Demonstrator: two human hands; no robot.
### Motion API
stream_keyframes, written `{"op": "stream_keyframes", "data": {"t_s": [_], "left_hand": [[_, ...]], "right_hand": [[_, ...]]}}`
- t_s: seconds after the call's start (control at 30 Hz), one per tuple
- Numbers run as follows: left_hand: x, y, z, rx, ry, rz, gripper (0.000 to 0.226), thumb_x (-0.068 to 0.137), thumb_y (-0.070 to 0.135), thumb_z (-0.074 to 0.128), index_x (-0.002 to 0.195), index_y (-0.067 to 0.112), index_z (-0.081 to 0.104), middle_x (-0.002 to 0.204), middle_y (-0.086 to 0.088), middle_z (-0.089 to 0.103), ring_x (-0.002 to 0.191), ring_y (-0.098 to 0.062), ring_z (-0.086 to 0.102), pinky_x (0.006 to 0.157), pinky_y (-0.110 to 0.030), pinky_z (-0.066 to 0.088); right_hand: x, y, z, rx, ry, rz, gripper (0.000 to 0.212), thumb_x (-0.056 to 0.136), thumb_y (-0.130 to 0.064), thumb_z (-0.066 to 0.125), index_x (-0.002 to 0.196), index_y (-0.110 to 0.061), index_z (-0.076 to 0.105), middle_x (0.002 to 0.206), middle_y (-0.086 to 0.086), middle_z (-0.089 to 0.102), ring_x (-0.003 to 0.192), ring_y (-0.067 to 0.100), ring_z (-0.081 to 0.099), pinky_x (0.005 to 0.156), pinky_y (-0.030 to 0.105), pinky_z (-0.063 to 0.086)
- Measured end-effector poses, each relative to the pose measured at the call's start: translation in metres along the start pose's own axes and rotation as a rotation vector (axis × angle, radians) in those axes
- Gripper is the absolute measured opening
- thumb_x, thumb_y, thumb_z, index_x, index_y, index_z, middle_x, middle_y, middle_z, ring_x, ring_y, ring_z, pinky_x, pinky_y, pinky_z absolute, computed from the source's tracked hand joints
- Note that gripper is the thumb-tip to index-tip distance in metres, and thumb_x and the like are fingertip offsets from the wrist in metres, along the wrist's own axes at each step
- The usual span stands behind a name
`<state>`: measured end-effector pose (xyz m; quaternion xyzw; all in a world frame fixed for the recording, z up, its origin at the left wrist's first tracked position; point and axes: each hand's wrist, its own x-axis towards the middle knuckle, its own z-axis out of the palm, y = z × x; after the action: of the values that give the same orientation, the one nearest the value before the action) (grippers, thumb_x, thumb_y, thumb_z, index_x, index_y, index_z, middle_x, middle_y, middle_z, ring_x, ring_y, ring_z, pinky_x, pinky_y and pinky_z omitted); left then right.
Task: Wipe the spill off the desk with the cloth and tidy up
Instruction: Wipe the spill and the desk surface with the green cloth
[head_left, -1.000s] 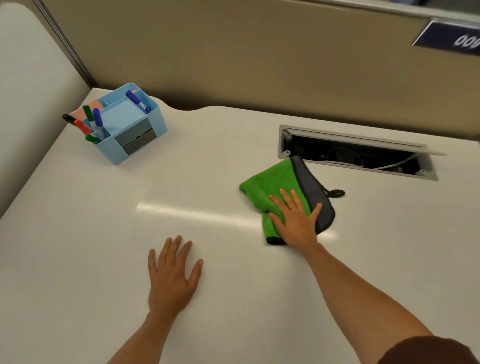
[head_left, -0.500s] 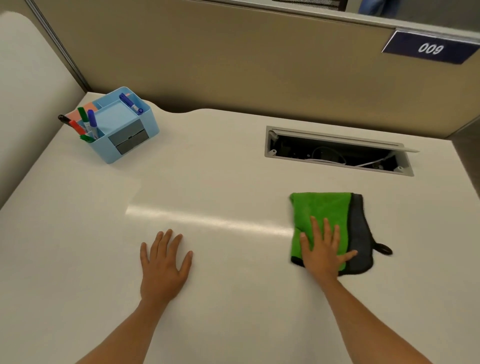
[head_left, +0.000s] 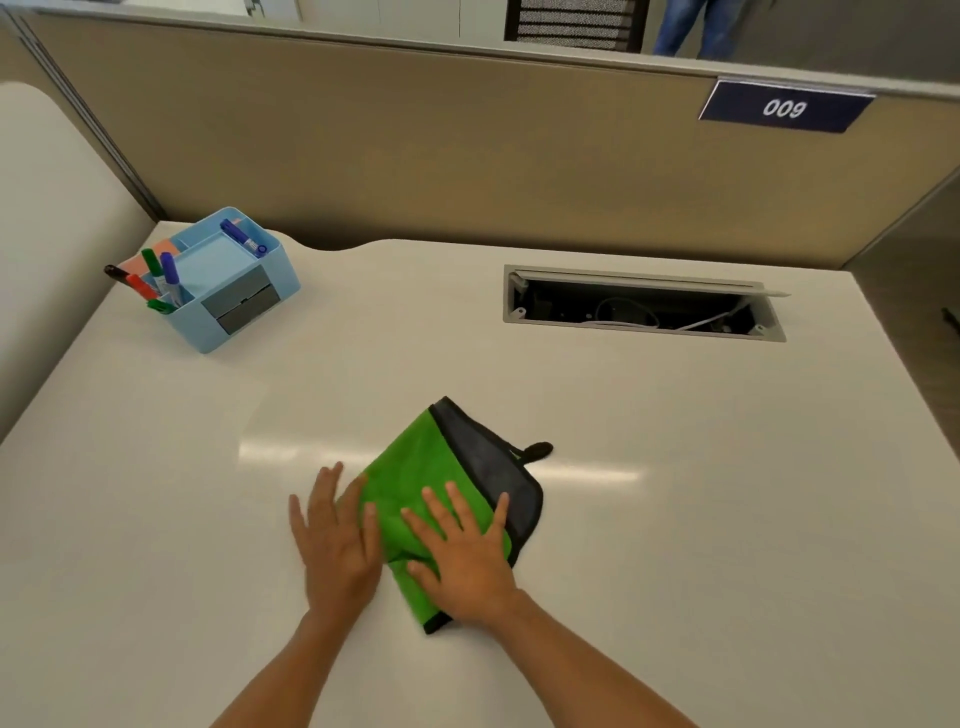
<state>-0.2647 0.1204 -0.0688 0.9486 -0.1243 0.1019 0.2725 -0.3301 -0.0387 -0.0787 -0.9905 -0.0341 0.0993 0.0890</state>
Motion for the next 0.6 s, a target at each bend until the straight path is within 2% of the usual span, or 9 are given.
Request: {"op": "stream_keyframes", "data": {"t_s": [0.07,0.13,0.2,0.27,0.37,0.47,0.53,0.6], "left_hand": [[-0.003,0.028,0.005,-0.039,-0.056,0.124,0.046,0.097,0.036,0.034,0.129,0.009,0.054,0.145,-0.016,0.045,0.143,-0.027,0.028,0.117,-0.059,0.01],[-0.009,0.052,0.014,-0.041,-0.188,0.192,0.049,0.098,0.046,0.033,0.132,0.016,0.054,0.148,-0.011,0.043,0.145,-0.025,0.025,0.117,-0.06,0.009],[-0.017,0.066,0.026,0.024,-0.321,0.179,0.058,0.097,0.056,0.029,0.138,0.022,0.05,0.154,-0.008,0.038,0.148,-0.024,0.019,0.117,-0.063,0.007],[-0.025,0.074,0.036,0.146,-0.434,0.154,0.068,0.092,0.068,0.026,0.145,0.028,0.042,0.159,-0.006,0.028,0.149,-0.027,0.011,0.116,-0.064,-0.003],[-0.027,0.069,0.04,0.302,-0.53,0.18,0.081,0.084,0.08,0.028,0.149,0.032,0.035,0.16,-0.007,0.025,0.149,-0.035,0.011,0.11,-0.071,-0.007],[-0.022,0.063,0.038,0.354,-0.551,0.19,0.08,0.083,0.082,0.026,0.148,0.035,0.036,0.158,-0.004,0.031,0.147,-0.038,0.019,0.105,-0.079,0.001],[-0.021,0.059,0.037,0.382,-0.556,0.168,0.076,0.086,0.081,0.023,0.148,0.037,0.034,0.157,-0.001,0.033,0.146,-0.038,0.019,0.103,-0.081,0.004],[-0.019,0.054,0.034,0.39,-0.539,0.11,0.072,0.088,0.078,0.021,0.148,0.04,0.033,0.156,0.002,0.034,0.147,-0.037,0.019,0.103,-0.081,0.002]], "right_hand": [[-0.003,0.01,-0.004,0.083,-0.005,-0.053,0.064,0.091,-0.062,0.03,0.15,-0.042,0.017,0.164,-0.008,0.011,0.151,0.018,-0.003,0.102,0.073,-0.022],[-0.014,0.022,-0.007,0.182,0.044,-0.069,0.064,0.091,-0.057,0.035,0.15,-0.039,0.02,0.162,-0.011,0.017,0.15,0.01,-0.002,0.107,0.059,-0.029],[-0.035,0.039,-0.006,0.257,0.148,-0.023,0.058,0.089,-0.052,0.045,0.145,-0.037,0.037,0.157,-0.01,0.032,0.149,0.008,0.01,0.114,0.053,-0.022],[-0.067,0.065,-0.003,0.281,0.294,0.075,0.051,0.088,-0.052,0.053,0.136,-0.033,0.052,0.152,-0.006,0.041,0.147,0.012,0.024,0.117,0.054,-0.009],[-0.103,0.104,0.001,0.248,0.402,0.28,0.052,0.087,-0.052,0.052,0.13,-0.025,0.06,0.147,0.0,0.048,0.141,0.015,0.032,0.115,0.058,0.007],[-0.131,0.14,0.001,0.203,0.359,0.534,0.053,0.094,-0.049,0.049,0.139,-0.022,0.052,0.151,0.001,0.044,0.143,0.014,0.031,0.117,0.06,0.006],[-0.144,0.157,0.003,0.189,0.263,0.645,0.059,0.097,-0.053,0.038,0.148,-0.025,0.037,0.158,-0.003,0.03,0.147,0.011,0.02,0.118,0.059,-0.001],[-0.147,0.163,0.003,0.156,0.177,0.666,0.067,0.093,-0.059,0.024,0.153,-0.028,0.024,0.162,-0.007,0.017,0.148,0.006,0.006,0.118,0.056,-0.008]]}}
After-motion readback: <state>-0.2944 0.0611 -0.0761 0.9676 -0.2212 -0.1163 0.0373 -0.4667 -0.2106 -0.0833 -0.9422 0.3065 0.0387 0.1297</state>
